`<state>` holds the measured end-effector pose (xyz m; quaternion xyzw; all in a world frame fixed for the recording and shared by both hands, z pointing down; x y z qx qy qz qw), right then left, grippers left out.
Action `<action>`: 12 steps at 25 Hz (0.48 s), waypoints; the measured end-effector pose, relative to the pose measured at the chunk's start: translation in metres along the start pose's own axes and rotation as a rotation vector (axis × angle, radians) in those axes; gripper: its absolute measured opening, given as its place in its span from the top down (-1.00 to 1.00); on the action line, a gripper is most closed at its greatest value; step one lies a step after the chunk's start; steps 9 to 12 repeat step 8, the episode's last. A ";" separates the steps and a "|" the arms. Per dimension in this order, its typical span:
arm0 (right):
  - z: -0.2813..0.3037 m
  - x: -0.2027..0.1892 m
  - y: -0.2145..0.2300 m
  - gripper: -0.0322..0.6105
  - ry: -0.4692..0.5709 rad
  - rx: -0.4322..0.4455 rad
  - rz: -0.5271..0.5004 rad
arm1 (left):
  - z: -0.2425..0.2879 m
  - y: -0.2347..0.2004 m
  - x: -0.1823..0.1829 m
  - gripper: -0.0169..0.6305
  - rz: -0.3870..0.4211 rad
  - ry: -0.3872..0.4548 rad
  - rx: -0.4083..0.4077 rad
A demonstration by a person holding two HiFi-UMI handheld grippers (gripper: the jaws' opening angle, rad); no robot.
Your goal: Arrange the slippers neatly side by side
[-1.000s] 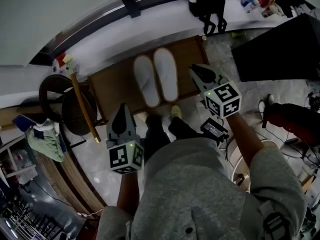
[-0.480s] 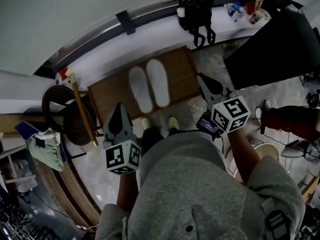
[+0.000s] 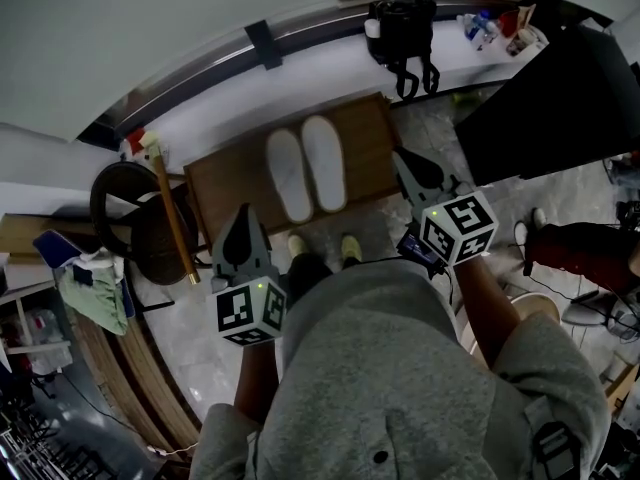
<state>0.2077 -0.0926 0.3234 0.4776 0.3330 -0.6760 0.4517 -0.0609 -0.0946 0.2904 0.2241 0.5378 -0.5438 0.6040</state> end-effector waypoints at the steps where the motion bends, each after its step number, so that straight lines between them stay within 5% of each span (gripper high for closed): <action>1: 0.001 0.000 -0.002 0.81 0.001 0.002 -0.001 | -0.001 -0.001 0.000 0.90 0.001 0.001 0.001; 12: 0.001 0.001 -0.003 0.81 -0.002 0.011 -0.012 | -0.005 0.002 -0.001 0.90 -0.009 0.003 0.000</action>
Point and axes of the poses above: the fingertips, and each gripper's own axes: z forward along the fingers, y to its right, x out of its top, the point moved 3 cm from there along -z, backward along the fingers, and after that the axes turned 13 degrees about -z, right-handed, at the moved point
